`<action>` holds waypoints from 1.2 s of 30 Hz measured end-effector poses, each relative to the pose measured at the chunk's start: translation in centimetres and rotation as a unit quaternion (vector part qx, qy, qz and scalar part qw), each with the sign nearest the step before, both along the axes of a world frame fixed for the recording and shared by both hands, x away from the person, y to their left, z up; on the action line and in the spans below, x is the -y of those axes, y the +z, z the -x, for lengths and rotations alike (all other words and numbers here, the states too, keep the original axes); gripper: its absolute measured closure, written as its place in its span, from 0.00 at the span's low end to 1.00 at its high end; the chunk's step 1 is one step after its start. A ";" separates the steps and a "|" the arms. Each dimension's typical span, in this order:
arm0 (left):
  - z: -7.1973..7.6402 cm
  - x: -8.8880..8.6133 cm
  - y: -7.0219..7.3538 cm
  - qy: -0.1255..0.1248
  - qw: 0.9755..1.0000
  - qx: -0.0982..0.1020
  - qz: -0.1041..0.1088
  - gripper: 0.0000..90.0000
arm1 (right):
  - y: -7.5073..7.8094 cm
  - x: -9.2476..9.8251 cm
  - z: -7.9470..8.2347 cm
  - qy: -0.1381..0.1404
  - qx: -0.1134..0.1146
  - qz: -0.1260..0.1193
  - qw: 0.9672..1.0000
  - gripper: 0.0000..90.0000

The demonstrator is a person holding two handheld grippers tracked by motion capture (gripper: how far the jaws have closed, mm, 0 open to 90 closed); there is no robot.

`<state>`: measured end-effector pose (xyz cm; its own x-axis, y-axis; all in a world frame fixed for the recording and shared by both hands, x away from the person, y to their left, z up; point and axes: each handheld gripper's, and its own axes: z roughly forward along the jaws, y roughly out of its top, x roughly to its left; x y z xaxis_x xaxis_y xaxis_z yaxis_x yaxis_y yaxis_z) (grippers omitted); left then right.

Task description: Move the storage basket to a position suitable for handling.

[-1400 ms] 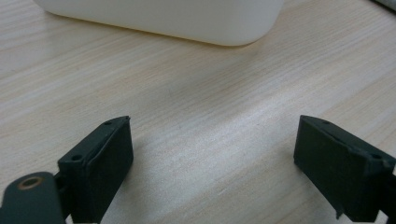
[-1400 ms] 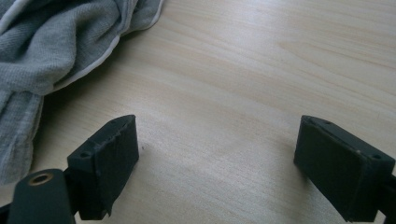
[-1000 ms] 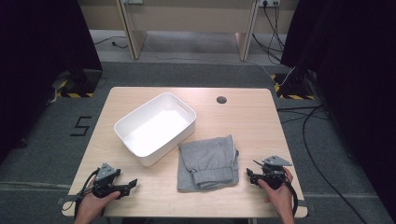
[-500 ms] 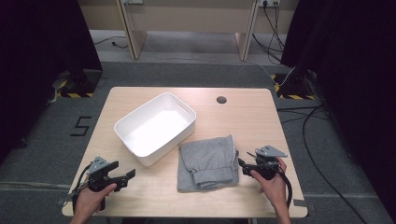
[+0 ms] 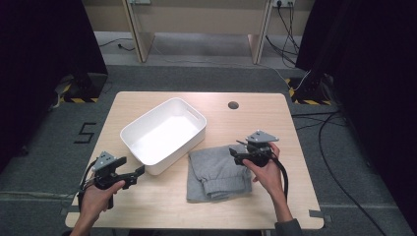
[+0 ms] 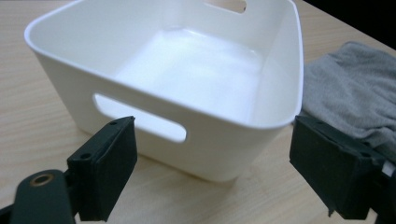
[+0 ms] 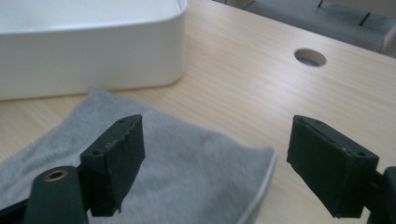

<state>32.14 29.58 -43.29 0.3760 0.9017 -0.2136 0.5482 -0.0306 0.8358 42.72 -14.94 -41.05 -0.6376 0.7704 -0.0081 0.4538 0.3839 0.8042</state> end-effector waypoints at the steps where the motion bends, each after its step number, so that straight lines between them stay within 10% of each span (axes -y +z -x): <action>1: -0.5 0.2 0.3 0.001 1.000 0.006 -0.003 0.16 | 0.2 -0.4 -0.5 0.006 0.001 -0.005 1.000 0.19; 21: -3.1 0.2 0.1 0.014 1.000 -0.006 -0.025 0.30 | 0.4 -9.5 -9.5 0.052 -0.021 0.005 0.998 0.46; 36: -6.3 1.5 -0.5 0.005 1.000 -0.002 -0.023 0.34 | -1.0 -10.4 -11.7 0.024 -0.030 0.117 0.992 0.58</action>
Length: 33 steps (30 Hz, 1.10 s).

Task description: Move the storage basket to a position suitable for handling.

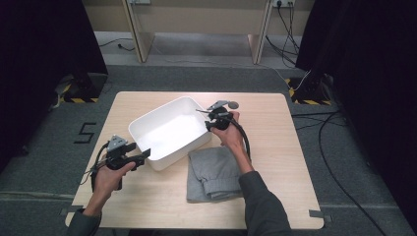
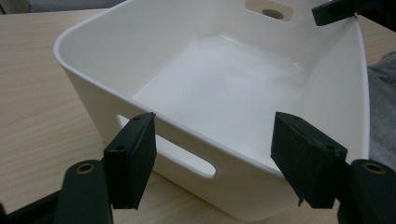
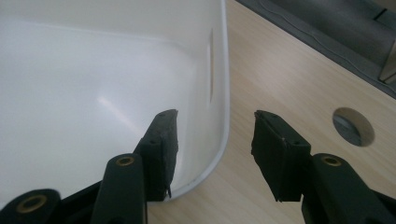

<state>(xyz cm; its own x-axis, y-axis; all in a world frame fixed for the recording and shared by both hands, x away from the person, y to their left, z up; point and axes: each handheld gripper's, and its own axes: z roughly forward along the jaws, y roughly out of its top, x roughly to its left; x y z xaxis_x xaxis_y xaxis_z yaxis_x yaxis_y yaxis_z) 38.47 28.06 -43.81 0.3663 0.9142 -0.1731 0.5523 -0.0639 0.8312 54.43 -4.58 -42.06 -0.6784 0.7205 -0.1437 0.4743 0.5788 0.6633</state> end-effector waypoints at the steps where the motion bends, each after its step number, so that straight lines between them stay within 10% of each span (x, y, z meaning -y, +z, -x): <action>1: -0.6 0.4 -0.1 0.000 1.000 0.003 -0.001 0.34 | -0.1 0.3 0.0 -0.003 0.000 0.008 1.000 0.59; 15: -6.0 5.1 -0.8 -0.029 0.999 -0.007 -0.026 0.41 | -1.1 6.3 1.6 -0.035 -0.004 -0.018 0.999 0.63; 33: -5.8 7.7 -0.6 -0.076 0.996 0.001 -0.045 0.49 | -0.9 10.0 5.4 -0.059 -0.012 -0.012 0.998 0.60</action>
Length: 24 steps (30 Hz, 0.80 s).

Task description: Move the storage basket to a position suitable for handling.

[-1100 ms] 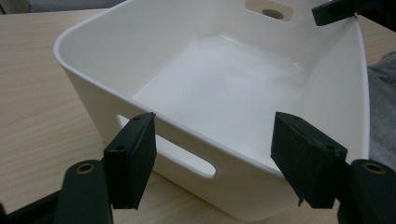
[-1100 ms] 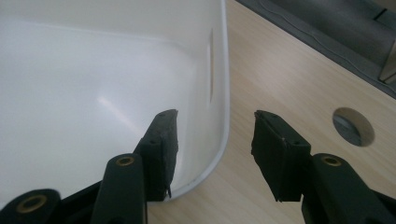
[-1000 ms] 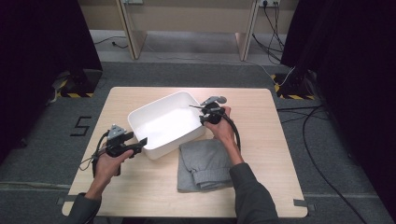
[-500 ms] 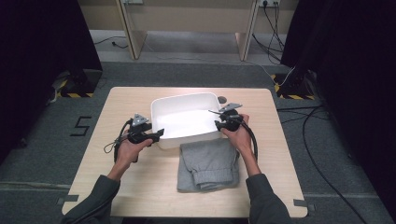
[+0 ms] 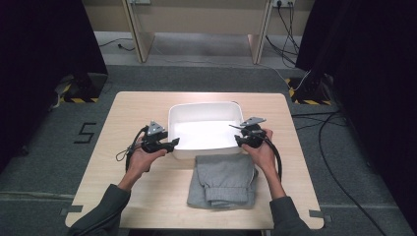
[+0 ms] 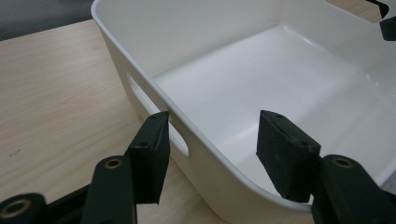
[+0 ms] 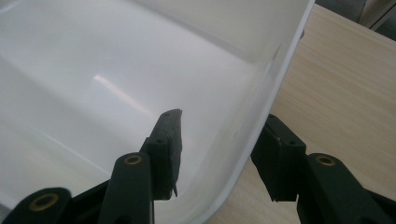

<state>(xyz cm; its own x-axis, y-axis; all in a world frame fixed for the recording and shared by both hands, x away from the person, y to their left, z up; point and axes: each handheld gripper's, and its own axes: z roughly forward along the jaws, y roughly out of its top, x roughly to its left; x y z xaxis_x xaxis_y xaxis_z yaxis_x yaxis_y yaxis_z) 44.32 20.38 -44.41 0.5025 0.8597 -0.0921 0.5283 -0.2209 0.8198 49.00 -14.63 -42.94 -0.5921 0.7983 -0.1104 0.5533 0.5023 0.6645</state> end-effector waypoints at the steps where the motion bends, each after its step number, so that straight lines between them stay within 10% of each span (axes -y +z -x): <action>1: 0.0 0.1 0.0 -0.002 1.000 0.001 0.000 0.50 | 0.1 0.2 0.5 -0.004 -0.003 -0.001 1.000 0.60; 10: -0.1 0.9 -0.1 0.001 1.000 -0.002 0.001 0.48 | 0.0 1.1 1.6 -0.021 -0.008 -0.027 0.999 0.56; 18: 0.9 -0.1 1.7 0.015 0.998 -0.011 0.053 0.30 | 1.7 2.3 2.7 -0.037 0.040 -0.042 0.998 0.39; 24: 2.1 -0.5 2.2 0.012 0.999 -0.006 0.052 0.24 | 3.0 3.8 3.9 -0.042 0.052 -0.078 0.995 0.37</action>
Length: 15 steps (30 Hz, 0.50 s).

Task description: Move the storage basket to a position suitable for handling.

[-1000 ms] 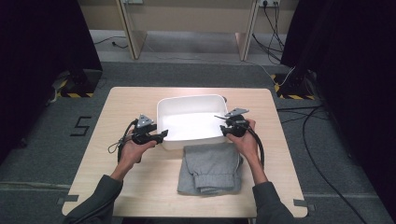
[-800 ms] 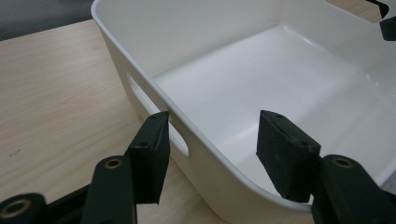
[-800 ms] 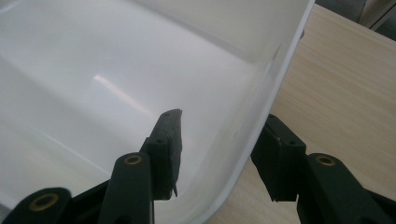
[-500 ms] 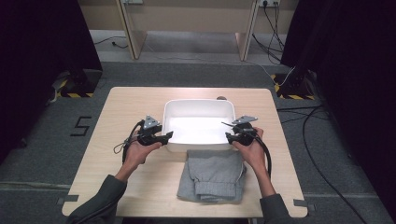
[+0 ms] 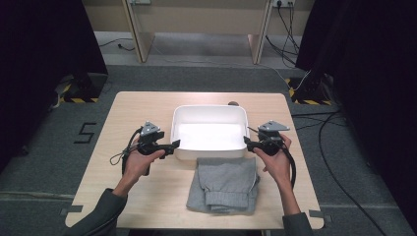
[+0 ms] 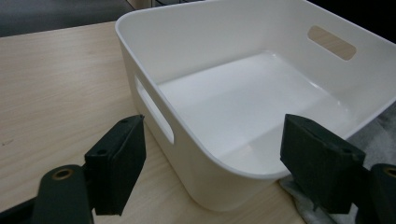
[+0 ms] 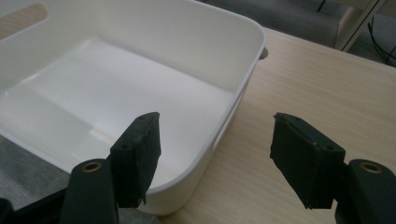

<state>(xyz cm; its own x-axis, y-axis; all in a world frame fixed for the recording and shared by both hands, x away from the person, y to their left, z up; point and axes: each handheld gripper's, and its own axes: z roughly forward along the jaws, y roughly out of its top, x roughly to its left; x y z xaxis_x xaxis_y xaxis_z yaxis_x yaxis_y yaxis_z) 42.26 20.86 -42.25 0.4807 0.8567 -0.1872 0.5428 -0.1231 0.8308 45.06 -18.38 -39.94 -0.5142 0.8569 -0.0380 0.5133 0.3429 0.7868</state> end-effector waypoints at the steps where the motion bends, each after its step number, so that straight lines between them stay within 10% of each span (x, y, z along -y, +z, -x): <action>1: 0.3 -0.1 0.1 0.001 1.000 0.001 0.001 0.23 | 0.1 0.3 0.2 -0.003 -0.002 -0.005 1.000 0.37; 15: 4.4 -1.4 0.4 -0.010 1.000 0.014 0.021 0.22 | 0.2 3.3 2.7 -0.014 -0.001 -0.034 0.999 0.37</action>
<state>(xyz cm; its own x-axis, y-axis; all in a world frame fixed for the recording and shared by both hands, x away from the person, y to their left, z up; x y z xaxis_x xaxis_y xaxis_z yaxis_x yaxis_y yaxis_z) 37.89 22.28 -41.82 0.5025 0.8390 -0.2088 0.5171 -0.0980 0.8503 42.37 -21.68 -39.74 -0.4907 0.8710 0.0220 0.5234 0.2745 0.8067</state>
